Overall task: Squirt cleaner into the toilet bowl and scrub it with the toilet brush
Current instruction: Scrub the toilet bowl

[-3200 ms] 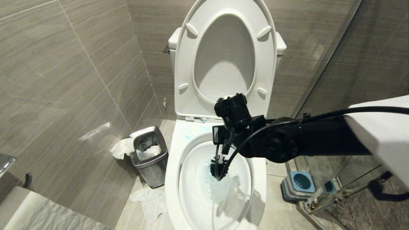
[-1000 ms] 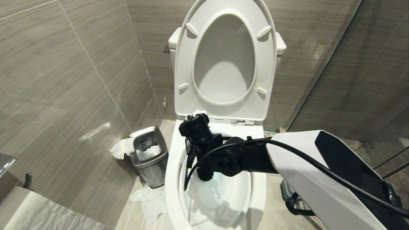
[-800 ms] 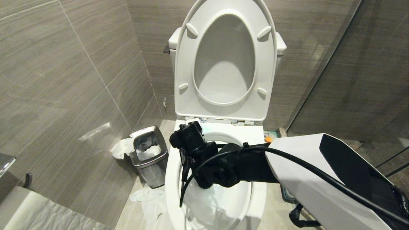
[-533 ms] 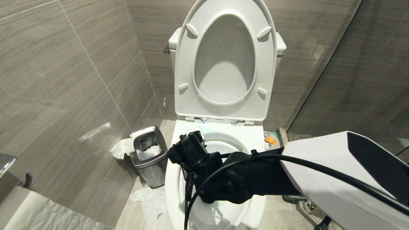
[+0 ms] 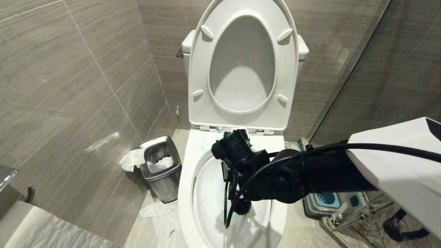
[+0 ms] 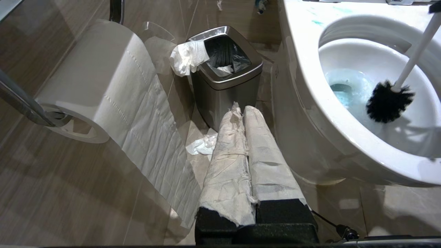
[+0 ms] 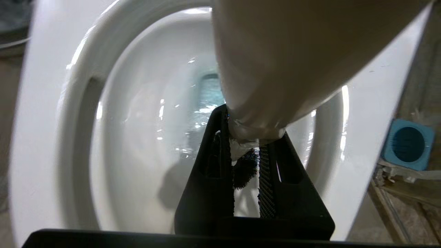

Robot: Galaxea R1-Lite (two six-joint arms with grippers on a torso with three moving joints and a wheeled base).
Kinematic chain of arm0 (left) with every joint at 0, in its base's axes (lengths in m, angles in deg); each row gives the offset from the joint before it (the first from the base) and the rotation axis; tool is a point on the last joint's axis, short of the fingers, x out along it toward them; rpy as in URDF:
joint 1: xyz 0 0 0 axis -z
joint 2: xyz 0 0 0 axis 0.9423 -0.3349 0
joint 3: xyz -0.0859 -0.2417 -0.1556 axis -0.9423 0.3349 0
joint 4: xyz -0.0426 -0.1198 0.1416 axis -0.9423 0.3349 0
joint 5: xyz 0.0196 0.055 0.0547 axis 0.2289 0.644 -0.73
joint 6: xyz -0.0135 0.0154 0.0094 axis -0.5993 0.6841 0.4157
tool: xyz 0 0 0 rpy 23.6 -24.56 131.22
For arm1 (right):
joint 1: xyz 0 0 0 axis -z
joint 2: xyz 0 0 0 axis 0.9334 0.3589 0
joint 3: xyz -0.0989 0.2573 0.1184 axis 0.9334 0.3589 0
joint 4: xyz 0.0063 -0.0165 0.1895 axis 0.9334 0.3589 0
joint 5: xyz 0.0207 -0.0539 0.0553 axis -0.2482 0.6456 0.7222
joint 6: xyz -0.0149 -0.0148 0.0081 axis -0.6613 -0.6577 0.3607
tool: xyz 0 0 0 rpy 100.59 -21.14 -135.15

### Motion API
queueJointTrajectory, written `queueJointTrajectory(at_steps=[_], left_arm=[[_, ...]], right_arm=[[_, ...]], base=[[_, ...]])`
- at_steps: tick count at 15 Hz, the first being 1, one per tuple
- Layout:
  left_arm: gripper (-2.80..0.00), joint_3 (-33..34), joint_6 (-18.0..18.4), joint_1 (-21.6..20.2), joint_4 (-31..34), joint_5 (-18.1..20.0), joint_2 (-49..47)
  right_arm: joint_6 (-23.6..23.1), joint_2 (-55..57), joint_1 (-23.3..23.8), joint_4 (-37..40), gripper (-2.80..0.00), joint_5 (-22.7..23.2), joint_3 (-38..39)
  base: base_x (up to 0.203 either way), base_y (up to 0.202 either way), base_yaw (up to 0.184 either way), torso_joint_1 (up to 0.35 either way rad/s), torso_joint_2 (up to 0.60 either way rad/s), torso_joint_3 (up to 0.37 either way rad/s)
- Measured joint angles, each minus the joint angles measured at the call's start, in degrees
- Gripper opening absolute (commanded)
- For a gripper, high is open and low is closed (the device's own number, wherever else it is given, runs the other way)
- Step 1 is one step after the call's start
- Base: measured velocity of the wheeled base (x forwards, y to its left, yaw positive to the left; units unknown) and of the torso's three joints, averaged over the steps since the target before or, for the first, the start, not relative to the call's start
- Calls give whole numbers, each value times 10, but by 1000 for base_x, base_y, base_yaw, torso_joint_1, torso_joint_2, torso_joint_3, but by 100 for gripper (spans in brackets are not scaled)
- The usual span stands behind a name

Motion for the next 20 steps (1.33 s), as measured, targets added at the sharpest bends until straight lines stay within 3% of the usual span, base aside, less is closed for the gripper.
queueJointTrajectory(at_steps=[3, 7, 11, 16, 20], left_arm=[[-280, 0, 0, 0, 0, 0, 0], [-280, 0, 0, 0, 0, 0, 0], [-280, 0, 0, 0, 0, 0, 0], [-280, 0, 0, 0, 0, 0, 0], [-280, 0, 0, 0, 0, 0, 0]], right_arm=[[-7, 6, 28, -26, -280, -1, -33], [-14, 44, 41, -31, -280, -5, -140], [-60, 96, 32, -28, -280, -7, -252], [-67, 117, -17, -27, -280, -6, -256], [-50, 92, -49, -26, -280, -11, -183]], base=[[0, 0, 0, 0, 0, 0], [0, 0, 0, 0, 0, 0], [0, 0, 0, 0, 0, 0], [0, 0, 0, 0, 0, 0], [0, 0, 0, 0, 0, 0]])
